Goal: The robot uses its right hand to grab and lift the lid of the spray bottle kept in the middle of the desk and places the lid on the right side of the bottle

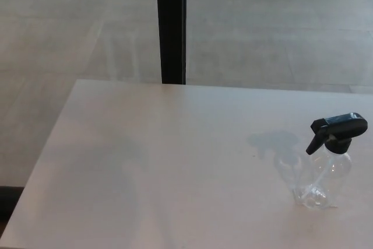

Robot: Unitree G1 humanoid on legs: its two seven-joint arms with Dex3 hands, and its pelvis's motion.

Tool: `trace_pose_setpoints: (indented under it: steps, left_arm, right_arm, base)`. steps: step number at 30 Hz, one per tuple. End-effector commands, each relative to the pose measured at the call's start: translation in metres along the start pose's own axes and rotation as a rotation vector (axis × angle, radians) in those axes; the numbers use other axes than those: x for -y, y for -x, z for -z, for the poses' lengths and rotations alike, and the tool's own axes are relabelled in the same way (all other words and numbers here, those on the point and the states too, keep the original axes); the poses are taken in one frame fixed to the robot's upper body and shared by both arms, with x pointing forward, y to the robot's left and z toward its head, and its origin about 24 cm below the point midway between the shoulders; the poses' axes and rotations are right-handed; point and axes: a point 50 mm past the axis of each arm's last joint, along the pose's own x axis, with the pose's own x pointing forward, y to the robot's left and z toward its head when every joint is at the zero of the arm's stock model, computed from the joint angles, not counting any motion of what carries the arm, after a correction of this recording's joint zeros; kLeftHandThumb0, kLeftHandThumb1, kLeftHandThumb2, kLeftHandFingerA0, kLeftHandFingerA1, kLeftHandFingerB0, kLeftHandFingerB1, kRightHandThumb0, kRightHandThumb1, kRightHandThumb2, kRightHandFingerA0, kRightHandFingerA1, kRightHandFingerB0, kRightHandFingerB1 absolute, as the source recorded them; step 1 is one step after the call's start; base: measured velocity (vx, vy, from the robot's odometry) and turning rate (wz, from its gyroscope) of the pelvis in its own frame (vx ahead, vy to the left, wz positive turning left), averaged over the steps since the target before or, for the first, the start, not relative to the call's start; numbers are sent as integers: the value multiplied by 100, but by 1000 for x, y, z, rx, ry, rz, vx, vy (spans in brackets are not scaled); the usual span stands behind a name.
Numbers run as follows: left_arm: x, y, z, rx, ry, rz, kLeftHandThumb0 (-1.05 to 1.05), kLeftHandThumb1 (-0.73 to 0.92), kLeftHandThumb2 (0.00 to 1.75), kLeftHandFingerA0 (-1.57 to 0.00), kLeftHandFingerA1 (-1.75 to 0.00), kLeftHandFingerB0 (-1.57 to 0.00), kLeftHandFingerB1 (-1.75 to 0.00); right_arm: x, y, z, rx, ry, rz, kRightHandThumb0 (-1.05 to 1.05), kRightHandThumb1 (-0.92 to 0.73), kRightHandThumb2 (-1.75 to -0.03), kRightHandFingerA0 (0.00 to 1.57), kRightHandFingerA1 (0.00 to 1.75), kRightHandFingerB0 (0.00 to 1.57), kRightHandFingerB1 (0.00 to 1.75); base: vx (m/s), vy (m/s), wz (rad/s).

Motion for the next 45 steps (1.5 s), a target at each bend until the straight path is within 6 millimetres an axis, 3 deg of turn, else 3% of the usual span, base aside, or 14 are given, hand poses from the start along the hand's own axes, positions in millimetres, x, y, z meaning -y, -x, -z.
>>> trace_pose_setpoints:
  steps: [1,5,6,8,13,14,21,25,27,28,29,35,37,45]
  left_arm:
    - [-7,2,-3,26,67,30,-82,87,66,-56,-49,-40,-39]
    - [-7,2,-1,30,60,39,-83,87,66,-55,-49,-39,-40]
    - [-8,3,-1,29,61,40,-82,87,66,-55,-49,-39,-40]
    - [-8,3,-1,30,56,42,-82,88,66,-56,-50,-39,-40]
    - [-9,3,1,21,63,40,-83,87,66,-55,-51,-39,-40]
    - [-8,3,2,17,82,47,-83,87,66,-55,-51,-38,-40]
    - [-8,3,4,16,96,30,-82,87,66,-57,-50,-40,-40]
    - [-7,3,4,14,85,28,-83,87,66,-58,-50,-40,-40]
    - [-8,3,2,25,93,37,-80,88,66,-56,-51,-38,-41]
    - [-8,3,1,26,101,35,-81,87,66,-57,-51,-39,-40]
    - [-8,3,1,24,95,32,-82,88,66,-57,-50,-40,-40]
    - [-10,3,2,28,89,33,-83,87,66,-57,-50,-39,-40]
    - [-10,4,2,27,90,40,-83,87,66,-57,-50,-39,-40]
    - [-10,4,3,17,89,29,-83,86,65,-57,-49,-39,-40]
  right_arm:
    - [35,-2,-48,207,-277,119,-67,-72,-62,47,75,14,27]
    - [59,-1,-107,396,-489,200,-78,-61,-92,26,61,8,37]
    - [63,1,-124,451,-515,189,-68,-74,-62,20,58,10,26]
    - [68,4,-149,529,-527,183,-72,-60,-93,18,55,6,36]
    - [62,32,-248,825,-468,103,-74,-73,-64,20,45,13,25]
    - [55,45,-276,904,-418,82,-75,-59,-93,18,52,6,39]
    - [-20,109,-352,1250,35,-193,-80,-54,-89,28,46,15,40]
    - [-60,130,-366,1308,114,-359,-77,-65,-60,43,36,30,30]
    - [-90,145,-370,1323,191,-498,-77,-51,-87,33,48,25,43]
    - [-104,150,-369,1303,231,-553,-75,-63,-58,39,37,31,30]
    - [-110,151,-368,1299,275,-574,-78,-52,-87,30,49,22,41]
    - [-156,151,-347,1162,739,-730,-76,-51,-87,35,51,21,42]
    - [-165,149,-340,1112,805,-765,-70,-61,-58,37,49,30,32]
    - [-184,128,-318,996,952,-808,-71,-60,-59,42,53,40,34]
  base:
    - [0,0,0]
    - [0,0,0]
    - [0,0,0]
    - [0,0,0]
    - [0,0,0]
    - [0,0,0]
    - [0,0,0]
    - [0,0,0]
    - [0,0,0]
    - [0,0,0]
    - [0,0,0]
    - [0,0,0]
    - [0,0,0]
    - [0,0,0]
